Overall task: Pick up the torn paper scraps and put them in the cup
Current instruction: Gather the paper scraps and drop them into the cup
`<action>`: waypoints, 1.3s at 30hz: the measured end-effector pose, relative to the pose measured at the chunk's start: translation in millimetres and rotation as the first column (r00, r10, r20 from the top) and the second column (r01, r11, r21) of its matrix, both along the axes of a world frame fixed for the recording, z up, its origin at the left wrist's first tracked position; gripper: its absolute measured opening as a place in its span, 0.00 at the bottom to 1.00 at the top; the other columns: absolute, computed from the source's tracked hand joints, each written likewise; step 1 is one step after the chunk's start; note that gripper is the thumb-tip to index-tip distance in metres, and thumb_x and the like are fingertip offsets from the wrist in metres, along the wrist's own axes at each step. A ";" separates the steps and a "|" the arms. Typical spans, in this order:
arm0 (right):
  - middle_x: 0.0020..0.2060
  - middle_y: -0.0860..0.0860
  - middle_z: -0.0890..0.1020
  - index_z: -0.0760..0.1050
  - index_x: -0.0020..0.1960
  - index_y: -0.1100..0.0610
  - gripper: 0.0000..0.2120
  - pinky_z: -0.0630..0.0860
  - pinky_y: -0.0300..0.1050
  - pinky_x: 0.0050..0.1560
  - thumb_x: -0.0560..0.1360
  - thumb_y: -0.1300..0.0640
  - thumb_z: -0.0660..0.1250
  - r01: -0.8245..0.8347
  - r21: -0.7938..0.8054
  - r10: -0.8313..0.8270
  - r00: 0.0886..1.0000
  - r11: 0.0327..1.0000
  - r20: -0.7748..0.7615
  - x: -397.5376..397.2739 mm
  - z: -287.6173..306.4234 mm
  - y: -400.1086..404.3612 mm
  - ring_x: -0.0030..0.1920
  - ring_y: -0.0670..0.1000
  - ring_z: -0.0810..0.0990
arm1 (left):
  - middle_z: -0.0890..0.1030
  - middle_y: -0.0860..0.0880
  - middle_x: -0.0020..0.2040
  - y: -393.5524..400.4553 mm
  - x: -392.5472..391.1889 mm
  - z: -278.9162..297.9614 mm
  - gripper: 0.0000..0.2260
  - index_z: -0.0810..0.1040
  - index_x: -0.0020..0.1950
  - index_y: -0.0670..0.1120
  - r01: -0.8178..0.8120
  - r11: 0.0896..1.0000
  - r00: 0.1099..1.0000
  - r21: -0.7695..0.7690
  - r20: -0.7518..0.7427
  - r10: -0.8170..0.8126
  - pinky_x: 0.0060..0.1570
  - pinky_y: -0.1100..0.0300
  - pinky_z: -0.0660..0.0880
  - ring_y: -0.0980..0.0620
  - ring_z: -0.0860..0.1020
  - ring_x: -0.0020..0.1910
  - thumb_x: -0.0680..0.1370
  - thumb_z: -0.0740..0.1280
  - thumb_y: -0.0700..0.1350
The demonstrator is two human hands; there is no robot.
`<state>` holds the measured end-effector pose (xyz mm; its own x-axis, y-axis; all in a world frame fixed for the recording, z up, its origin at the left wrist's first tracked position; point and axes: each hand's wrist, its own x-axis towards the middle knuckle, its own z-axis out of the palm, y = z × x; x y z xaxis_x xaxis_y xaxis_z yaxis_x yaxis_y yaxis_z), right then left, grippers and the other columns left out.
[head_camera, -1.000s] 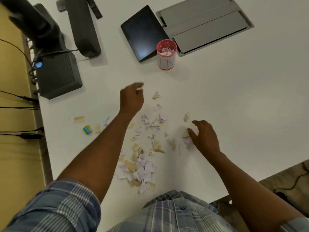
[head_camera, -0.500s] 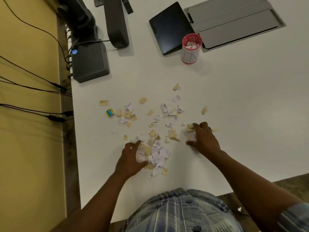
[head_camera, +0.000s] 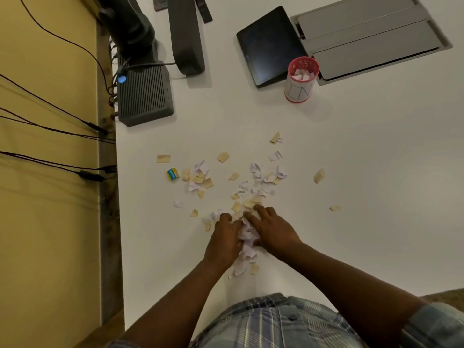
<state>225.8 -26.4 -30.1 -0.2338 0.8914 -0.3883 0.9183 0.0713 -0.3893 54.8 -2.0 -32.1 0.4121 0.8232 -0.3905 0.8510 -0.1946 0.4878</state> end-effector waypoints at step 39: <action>0.32 0.50 0.85 0.83 0.41 0.52 0.02 0.75 0.37 0.34 0.70 0.58 0.74 0.774 -0.297 -0.747 0.315 0.560 -0.586 95.9 59.0 104.4 0.29 0.44 0.80 | 0.79 0.57 0.33 135.8 43.6 24.4 0.09 0.79 0.34 0.54 -0.522 0.780 0.670 -0.344 0.400 0.625 0.37 0.66 0.73 0.60 0.76 0.32 0.67 0.78 0.46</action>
